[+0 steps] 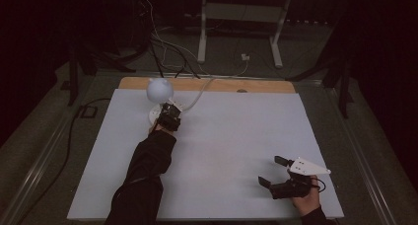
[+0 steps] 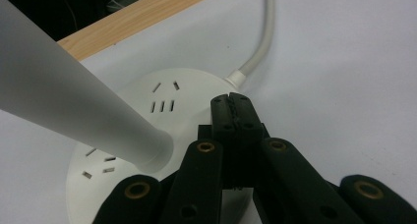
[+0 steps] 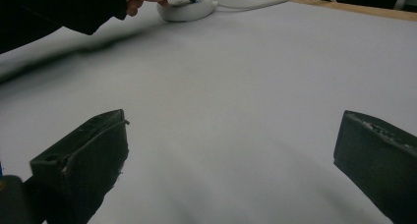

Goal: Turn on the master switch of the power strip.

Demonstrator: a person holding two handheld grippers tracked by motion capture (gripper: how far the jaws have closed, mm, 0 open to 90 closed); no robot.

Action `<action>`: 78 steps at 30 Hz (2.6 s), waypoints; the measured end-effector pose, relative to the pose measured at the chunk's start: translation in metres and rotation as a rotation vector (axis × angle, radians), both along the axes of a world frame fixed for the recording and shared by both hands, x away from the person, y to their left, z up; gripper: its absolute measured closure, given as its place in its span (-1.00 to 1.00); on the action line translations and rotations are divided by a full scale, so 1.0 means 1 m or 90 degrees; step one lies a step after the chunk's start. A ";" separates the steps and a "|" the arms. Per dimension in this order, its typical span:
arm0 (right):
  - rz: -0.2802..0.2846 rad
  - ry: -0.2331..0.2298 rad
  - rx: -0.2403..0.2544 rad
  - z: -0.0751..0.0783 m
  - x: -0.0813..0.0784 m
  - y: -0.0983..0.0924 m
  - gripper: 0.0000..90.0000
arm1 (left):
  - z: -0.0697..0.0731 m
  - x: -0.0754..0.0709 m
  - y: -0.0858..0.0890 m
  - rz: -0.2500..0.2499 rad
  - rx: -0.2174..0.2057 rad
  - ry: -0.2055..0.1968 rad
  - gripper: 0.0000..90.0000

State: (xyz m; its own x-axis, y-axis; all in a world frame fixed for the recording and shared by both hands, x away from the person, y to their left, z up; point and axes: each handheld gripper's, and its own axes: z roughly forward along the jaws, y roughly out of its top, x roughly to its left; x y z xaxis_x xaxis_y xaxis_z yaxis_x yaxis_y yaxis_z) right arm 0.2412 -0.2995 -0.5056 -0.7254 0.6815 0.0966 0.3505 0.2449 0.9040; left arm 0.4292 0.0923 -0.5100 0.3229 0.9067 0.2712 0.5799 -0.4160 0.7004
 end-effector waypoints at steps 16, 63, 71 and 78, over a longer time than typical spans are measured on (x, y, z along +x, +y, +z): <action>0.002 0.000 -0.001 0.000 0.000 0.001 -1.00 | 0.005 0.006 0.000 -0.024 0.019 0.031 1.00; -0.001 -0.001 0.002 0.000 0.001 0.000 -1.00 | 0.038 -0.009 -0.001 -0.101 -0.009 0.007 1.00; 0.001 -0.002 0.002 0.001 0.001 0.000 -1.00 | 0.065 -0.029 0.006 -0.147 -0.078 0.009 0.85; 0.001 -0.001 0.001 0.001 0.001 0.001 -1.00 | 0.074 -0.043 0.013 -0.175 -0.136 0.030 0.34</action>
State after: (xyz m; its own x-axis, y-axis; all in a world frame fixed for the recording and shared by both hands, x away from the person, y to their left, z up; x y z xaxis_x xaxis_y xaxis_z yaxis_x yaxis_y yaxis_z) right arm 0.2417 -0.2987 -0.5046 -0.7263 0.6805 0.0965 0.3485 0.2435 0.9051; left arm 0.3865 0.1051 -0.4363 0.5711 0.8184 0.0633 0.5004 -0.4082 0.7635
